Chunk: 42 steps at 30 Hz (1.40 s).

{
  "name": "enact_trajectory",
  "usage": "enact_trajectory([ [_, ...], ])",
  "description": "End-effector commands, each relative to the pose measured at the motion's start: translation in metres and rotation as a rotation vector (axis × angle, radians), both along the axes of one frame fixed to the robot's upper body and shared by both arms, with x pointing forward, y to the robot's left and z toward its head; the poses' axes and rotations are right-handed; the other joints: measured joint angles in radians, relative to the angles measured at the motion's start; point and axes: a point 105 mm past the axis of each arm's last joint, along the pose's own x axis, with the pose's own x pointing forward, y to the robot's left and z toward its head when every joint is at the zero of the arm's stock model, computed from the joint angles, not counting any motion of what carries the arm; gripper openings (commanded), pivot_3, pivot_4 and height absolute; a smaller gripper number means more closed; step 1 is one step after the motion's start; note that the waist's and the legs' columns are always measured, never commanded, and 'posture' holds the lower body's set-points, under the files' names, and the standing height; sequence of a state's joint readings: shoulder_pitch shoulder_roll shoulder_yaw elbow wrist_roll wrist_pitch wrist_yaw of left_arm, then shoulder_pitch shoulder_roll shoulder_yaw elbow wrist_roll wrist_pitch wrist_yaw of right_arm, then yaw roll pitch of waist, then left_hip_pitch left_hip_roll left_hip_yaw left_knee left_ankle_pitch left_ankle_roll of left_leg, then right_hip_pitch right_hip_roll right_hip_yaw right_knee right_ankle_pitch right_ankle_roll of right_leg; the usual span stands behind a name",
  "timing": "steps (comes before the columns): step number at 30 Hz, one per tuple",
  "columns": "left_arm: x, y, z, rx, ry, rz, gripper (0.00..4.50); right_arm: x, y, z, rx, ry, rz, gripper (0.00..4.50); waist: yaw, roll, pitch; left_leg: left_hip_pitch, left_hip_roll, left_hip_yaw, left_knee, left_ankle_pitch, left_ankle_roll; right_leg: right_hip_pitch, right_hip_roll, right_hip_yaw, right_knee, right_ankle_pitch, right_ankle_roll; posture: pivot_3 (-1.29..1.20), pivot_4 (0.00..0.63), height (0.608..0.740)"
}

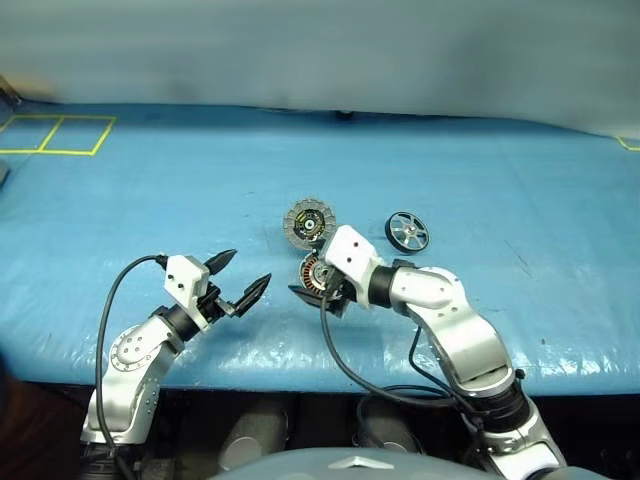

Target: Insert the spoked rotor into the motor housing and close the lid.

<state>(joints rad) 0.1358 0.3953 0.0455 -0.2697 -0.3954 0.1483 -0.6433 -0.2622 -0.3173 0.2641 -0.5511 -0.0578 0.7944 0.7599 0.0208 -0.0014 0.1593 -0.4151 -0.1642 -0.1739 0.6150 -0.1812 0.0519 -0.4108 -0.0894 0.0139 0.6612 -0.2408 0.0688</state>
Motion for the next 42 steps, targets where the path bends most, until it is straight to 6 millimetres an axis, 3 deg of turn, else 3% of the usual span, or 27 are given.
enact_trajectory([
  [1,-0.002,-0.005,0.013,0.001,-0.048,-0.032,4.50,0.009,-0.034,0.000,0.014,-0.037,-0.091,4.35,0.001,0.000,0.000,0.000,0.000,0.000,0.000,0.000,0.000,0.000,0.000,0.000,0.000,0.000,0.000,0.00,0.150,0.740],
  [6,-0.002,-0.006,0.011,0.004,-0.043,-0.039,4.50,0.016,-0.084,-0.021,0.035,0.045,-0.258,4.35,-0.005,0.000,0.000,0.000,0.001,0.000,-0.001,0.000,0.000,0.000,0.000,0.000,0.000,0.000,0.000,0.00,0.150,0.740],
  [11,-0.001,-0.006,0.011,0.003,-0.043,-0.044,4.50,0.019,-0.097,-0.037,0.046,0.093,-0.310,4.35,-0.007,0.000,0.000,0.001,0.001,0.000,-0.001,0.000,0.000,0.000,0.000,0.001,0.000,0.000,0.000,0.00,0.150,0.740],
  [24,0.001,-0.006,0.011,0.019,-0.047,-0.046,4.50,0.021,-0.103,-0.061,0.017,0.152,-0.349,4.35,-0.005,0.000,0.000,0.000,0.001,0.000,0.000,0.000,0.000,0.000,0.000,0.001,0.000,0.000,0.000,0.00,0.150,0.740],
  [42,0.003,-0.005,0.014,0.031,-0.058,-0.047,4.50,0.024,-0.103,-0.060,0.024,0.142,-0.356,4.35,-0.005,0.000,0.000,0.000,0.001,0.000,0.000,0.000,0.000,0.000,0.000,0.001,0.000,0.000,0.000,0.00,0.150,0.740],
])
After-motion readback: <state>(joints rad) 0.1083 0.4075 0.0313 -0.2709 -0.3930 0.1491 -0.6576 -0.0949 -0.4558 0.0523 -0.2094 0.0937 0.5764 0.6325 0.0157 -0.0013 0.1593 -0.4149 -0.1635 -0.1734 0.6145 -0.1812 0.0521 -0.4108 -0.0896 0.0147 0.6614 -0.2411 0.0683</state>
